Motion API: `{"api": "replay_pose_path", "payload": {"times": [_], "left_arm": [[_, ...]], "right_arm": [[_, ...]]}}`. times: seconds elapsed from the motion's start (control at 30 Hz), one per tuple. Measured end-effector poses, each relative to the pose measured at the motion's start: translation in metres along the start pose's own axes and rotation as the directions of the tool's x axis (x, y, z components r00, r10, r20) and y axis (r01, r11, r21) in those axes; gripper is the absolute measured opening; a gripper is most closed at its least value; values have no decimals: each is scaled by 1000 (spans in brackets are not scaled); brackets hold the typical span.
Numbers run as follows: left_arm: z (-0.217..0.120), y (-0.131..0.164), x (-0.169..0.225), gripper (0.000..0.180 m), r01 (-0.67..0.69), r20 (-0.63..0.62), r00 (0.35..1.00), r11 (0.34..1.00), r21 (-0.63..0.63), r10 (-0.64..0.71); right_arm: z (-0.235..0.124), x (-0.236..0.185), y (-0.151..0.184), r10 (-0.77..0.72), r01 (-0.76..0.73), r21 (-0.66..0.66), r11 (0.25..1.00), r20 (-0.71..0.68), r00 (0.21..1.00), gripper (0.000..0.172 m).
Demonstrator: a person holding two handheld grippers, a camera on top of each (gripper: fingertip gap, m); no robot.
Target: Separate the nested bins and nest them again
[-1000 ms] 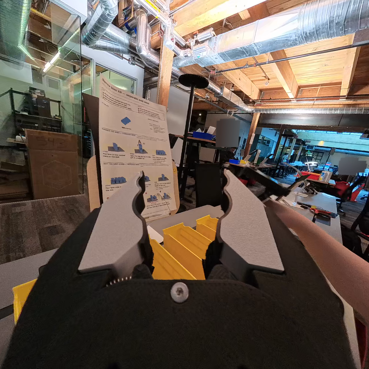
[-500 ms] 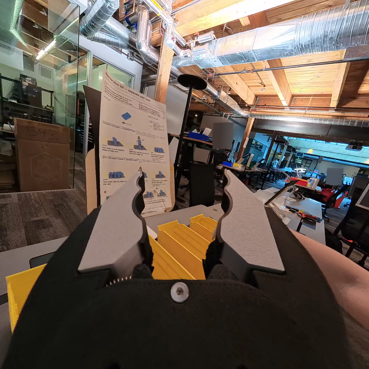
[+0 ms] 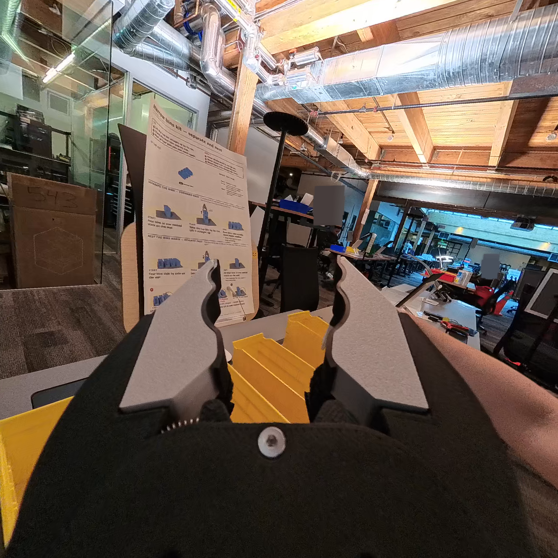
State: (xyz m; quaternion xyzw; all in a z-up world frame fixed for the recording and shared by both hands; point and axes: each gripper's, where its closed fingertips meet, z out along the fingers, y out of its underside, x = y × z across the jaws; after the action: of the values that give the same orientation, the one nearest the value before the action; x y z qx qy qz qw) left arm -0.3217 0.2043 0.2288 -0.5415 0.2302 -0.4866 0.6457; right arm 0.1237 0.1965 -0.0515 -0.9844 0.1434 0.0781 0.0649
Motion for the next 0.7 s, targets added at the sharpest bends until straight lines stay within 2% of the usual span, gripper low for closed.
{"api": "replay_pose_path", "payload": {"times": [0.17, 0.3, 0.47, 0.7], "left_arm": [[4, 4, 0, 74, 1, 8, 1000, 1000, -21, -1], [8, 8, 1, 74, -4, 13, 1000, 999, -38, 4], [11, 12, 5, 74, -13, 9, 1000, 998, -58, 14], [9, 9, 4, 73, -4, 3, 1000, 999, -47, 5]], "right_arm": [[-51, -49, -7, -59, 59, 33, 998, -7, 998, 107], [-72, -98, -9, -119, 117, 47, 992, 36, 992, 108], [-60, -144, -10, -121, 118, 26, 993, 156, 980, 107], [-17, -155, -9, -91, 97, -37, 995, 154, 984, 108]]}}
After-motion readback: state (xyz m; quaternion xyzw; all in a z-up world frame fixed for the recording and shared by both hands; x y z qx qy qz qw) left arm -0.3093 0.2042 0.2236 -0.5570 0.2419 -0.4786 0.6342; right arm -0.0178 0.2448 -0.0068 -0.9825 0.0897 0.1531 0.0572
